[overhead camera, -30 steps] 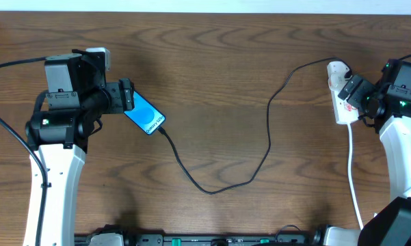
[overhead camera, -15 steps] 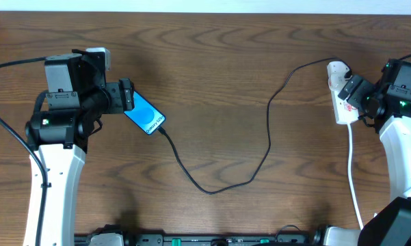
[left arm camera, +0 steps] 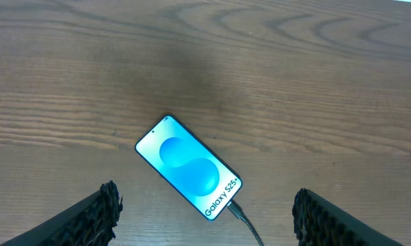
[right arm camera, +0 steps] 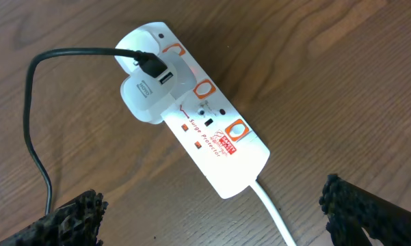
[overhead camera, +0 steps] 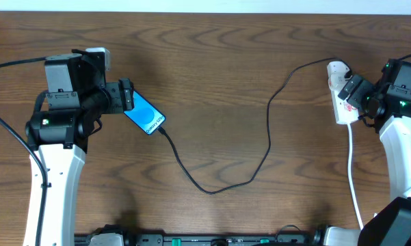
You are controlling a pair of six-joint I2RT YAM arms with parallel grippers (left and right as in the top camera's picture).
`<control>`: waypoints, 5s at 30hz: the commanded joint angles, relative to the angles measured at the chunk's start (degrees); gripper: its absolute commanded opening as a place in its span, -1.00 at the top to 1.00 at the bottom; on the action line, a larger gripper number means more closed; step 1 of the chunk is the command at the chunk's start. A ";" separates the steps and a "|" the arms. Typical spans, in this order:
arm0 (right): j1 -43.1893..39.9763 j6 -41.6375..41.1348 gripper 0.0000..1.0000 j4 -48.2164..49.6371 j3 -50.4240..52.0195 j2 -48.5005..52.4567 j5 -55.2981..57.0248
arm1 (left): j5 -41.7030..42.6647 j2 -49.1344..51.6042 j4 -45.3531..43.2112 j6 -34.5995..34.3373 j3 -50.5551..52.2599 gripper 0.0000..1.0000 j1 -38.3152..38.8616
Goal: Plug charger to phone and switch on socket
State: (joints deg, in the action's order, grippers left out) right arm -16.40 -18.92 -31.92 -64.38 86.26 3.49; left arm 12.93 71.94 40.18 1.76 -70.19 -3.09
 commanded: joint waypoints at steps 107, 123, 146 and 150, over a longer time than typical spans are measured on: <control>0.35 -0.79 -0.98 -0.04 -0.04 -0.81 0.87 | -10.88 -71.87 -36.06 -2.64 69.96 -0.64 1.90; 0.37 -0.79 -0.99 -0.04 -0.04 -0.81 0.87 | -10.84 -71.71 -36.13 -2.64 69.96 -0.64 1.90; 0.37 -0.79 -0.99 -0.04 -0.04 -0.81 0.87 | -10.84 -71.71 -36.13 -2.64 69.96 -0.64 1.90; 0.37 -0.79 -0.99 -0.04 -0.04 -0.81 0.87 | -10.84 -71.71 -36.13 -2.64 69.96 -0.64 1.90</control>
State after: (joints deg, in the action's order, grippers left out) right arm -16.40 -18.92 -31.94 -64.38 86.26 3.70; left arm 3.05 0.58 1.74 -1.45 -1.10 -1.39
